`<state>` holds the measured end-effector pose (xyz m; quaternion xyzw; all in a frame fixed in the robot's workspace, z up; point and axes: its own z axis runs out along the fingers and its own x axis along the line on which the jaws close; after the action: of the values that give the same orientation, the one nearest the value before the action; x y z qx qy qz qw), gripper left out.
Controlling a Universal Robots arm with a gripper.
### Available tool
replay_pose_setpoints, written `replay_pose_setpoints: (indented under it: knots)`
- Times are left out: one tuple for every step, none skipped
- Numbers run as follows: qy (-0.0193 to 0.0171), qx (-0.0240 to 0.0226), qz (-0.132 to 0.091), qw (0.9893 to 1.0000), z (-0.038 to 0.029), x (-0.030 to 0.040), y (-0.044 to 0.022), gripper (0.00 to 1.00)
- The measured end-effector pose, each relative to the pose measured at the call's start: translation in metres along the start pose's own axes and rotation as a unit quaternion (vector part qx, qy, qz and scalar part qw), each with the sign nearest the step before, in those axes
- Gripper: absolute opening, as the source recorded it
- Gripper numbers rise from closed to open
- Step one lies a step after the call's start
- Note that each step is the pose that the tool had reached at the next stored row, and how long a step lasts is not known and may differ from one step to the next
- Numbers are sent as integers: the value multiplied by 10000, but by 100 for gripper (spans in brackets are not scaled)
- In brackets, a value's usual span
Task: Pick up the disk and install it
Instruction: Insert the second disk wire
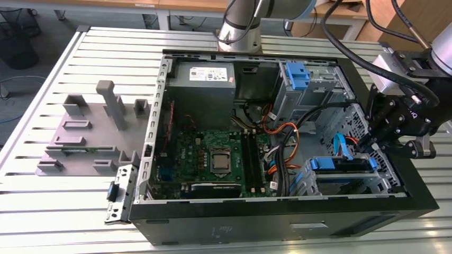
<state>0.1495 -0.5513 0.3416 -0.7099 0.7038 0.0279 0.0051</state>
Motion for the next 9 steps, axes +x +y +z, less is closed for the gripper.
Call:
replay_pose_setpoints:
  knots:
    - [0,0,0,10000,0,0,0,16]
    - [0,0,0,10000,0,0,0,16]
    - [1,0,0,10000,0,0,0,16]
    - [1,0,0,10000,0,0,0,16]
    - [1,0,0,10000,0,0,4,16]
    - [0,3,1,10000,0,-1,13,16]
    - [1,4,0,10000,1,0,24,16]
    - [1,5,0,10000,1,1,32,16]
    - [0,6,0,10000,1,2,38,16]
